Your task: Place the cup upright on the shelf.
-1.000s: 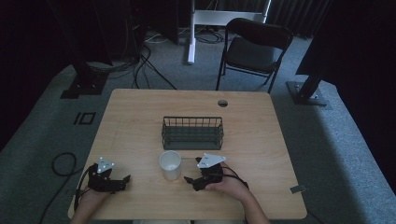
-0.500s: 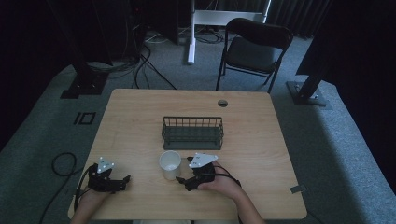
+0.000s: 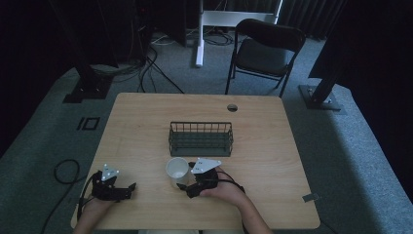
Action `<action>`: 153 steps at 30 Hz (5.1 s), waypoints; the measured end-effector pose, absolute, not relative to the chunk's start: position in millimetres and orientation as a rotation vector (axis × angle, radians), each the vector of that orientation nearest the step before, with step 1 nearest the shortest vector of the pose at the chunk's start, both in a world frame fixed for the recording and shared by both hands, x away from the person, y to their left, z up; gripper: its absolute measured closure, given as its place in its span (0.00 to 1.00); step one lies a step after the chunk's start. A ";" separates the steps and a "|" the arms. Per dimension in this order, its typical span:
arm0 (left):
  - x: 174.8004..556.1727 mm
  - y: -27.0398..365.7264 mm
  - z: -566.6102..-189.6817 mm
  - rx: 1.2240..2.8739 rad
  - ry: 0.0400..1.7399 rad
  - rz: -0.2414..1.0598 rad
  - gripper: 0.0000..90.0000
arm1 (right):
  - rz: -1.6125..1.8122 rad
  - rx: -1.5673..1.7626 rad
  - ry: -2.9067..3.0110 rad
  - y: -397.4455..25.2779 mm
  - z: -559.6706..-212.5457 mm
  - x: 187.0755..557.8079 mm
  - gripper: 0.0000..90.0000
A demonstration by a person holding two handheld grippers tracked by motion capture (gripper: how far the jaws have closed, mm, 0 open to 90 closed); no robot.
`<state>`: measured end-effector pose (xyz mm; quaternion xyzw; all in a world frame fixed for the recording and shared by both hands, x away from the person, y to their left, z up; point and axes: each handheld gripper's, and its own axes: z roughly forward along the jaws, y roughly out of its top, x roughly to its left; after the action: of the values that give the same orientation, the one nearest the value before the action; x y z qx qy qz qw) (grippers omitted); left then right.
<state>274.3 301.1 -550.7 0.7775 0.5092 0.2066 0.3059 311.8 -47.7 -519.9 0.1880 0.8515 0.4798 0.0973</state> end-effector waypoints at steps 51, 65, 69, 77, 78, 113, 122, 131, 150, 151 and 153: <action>274.3 301.1 -550.6 2.058 1.348 0.546 0.00 | 1.511 0.494 2.450 -15.4 -496.7 322.2 0.21; 274.3 301.1 -550.6 2.058 1.348 0.545 0.00 | 1.564 0.483 2.404 0.6 -461.9 331.8 0.21; 274.3 301.1 -550.6 2.059 1.347 0.546 0.00 | 1.579 0.495 2.372 3.3 -449.4 335.6 0.21; 274.3 301.0 -550.7 2.057 1.348 0.547 0.00 | 1.618 0.504 2.313 7.4 -425.0 342.2 0.21; 274.3 301.0 -550.6 2.056 1.348 0.546 0.00 | 1.622 0.508 2.306 7.8 -422.4 343.3 0.21; 274.3 301.0 -550.6 2.057 1.349 0.546 0.00 | 1.396 0.960 1.991 -68.1 -421.9 409.7 0.21; 274.3 301.0 -550.6 2.057 1.348 0.546 0.00 | 1.358 0.996 2.014 -66.2 -442.0 417.1 0.21; 274.3 301.0 -550.6 2.057 1.348 0.546 0.00 | 1.348 1.014 2.026 -64.4 -451.2 421.0 0.21; 274.2 301.0 -550.7 2.057 1.348 0.546 0.00 | 1.349 1.023 2.016 -66.6 -462.6 423.4 0.21; 274.2 301.0 -550.7 2.057 1.348 0.546 0.00 | 1.349 1.023 2.022 -66.6 -462.3 423.8 0.21; 274.2 301.0 -550.6 2.057 1.348 0.546 0.00 | 1.350 1.010 2.046 -66.2 -461.7 424.2 0.20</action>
<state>274.2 301.0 -550.6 0.7773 0.5095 0.2062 0.3060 424.2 -66.2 -461.7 0.3695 0.7486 0.4940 0.2429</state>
